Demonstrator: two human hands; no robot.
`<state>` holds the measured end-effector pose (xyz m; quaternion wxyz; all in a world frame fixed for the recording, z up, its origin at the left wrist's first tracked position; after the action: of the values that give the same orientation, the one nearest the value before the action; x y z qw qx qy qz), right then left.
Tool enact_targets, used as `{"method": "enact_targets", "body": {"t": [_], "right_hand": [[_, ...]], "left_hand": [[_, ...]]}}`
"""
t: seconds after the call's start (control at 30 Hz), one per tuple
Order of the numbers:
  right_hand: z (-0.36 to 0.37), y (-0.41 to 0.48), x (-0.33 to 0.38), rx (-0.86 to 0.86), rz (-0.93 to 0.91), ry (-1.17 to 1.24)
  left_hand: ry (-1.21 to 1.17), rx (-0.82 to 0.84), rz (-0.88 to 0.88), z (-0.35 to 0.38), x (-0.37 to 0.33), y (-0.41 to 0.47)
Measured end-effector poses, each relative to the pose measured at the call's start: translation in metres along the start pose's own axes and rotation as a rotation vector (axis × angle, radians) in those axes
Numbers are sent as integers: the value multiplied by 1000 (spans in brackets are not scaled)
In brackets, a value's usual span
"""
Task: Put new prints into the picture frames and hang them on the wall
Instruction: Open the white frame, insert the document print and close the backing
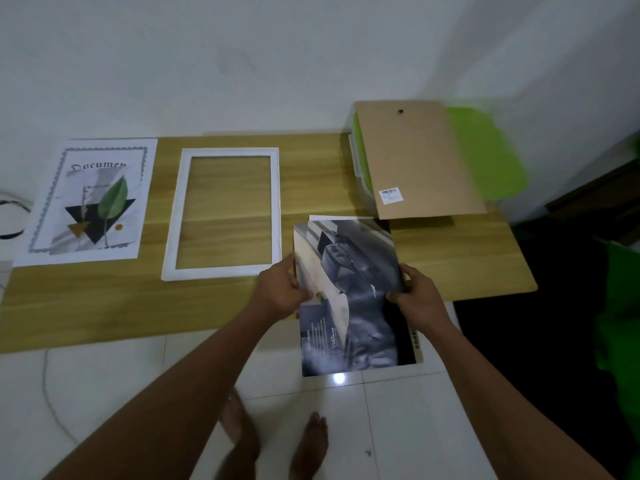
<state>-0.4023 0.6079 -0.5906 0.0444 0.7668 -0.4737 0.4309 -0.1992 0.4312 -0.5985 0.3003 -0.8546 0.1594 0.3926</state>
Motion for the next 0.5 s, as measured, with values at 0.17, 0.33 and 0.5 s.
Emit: {"method": "enact_targets", "body": {"t": [0.17,0.33,0.5], "right_hand": [[3,10,-7,-85,-77,-170],[-1,6,-6,-127,-127,-392],[15,9,-2,50,-383,-633]], "left_hand": [[246,-88,133,10,-9,1],[516,-122,179,16,-11,5],[862,-134,494,28,-26,5]]}}
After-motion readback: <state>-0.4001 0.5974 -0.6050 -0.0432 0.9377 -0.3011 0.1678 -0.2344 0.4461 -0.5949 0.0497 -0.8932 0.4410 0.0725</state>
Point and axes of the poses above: each hand's wrist, its own y-axis towards the middle knuckle, its own z-axis out of the palm, x = y × z, the point moved 5 cm from there along y, towards the middle knuckle, and after that the axes turned 7 degrees about -x, right-handed, at the moved point
